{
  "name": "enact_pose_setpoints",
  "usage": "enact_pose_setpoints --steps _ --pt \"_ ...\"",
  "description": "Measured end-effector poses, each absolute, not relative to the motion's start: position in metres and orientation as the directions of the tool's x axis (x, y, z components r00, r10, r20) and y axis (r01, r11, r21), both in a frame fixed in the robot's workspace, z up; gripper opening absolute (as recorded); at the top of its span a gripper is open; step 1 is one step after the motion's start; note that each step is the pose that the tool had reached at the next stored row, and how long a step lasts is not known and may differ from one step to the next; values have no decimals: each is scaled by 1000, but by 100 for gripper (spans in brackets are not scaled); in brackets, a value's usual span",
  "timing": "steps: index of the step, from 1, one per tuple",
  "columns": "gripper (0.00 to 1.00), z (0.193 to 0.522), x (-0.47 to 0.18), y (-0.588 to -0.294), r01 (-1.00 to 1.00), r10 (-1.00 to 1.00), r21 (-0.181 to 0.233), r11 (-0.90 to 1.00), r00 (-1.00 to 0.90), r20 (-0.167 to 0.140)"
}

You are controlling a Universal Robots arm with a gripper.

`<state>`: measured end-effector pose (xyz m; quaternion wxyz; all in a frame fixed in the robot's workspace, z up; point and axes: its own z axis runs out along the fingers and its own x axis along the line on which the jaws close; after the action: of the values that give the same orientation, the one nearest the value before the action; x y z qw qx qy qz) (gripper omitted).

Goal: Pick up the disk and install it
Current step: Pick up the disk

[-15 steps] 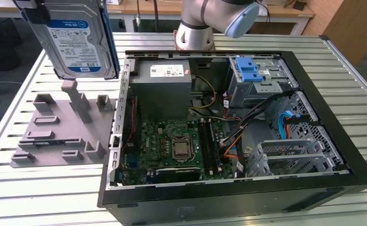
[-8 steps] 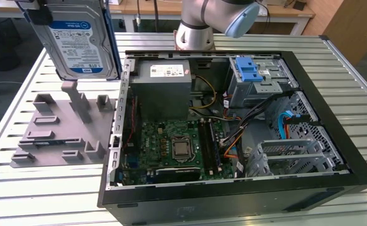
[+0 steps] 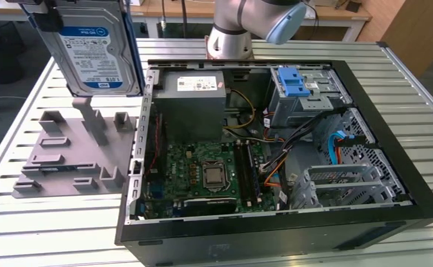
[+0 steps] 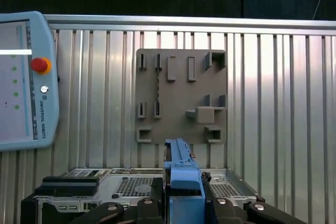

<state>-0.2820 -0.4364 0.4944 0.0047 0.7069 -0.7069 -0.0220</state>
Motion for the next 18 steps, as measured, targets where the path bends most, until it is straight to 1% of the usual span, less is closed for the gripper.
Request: enact_pose_setpoints --steps 9,18 --pt "36 494 -280 -445 -999 -1000 38 0 0 -25" --pt "36 494 -249 -446 -999 -1000 38 -1 0 -24"
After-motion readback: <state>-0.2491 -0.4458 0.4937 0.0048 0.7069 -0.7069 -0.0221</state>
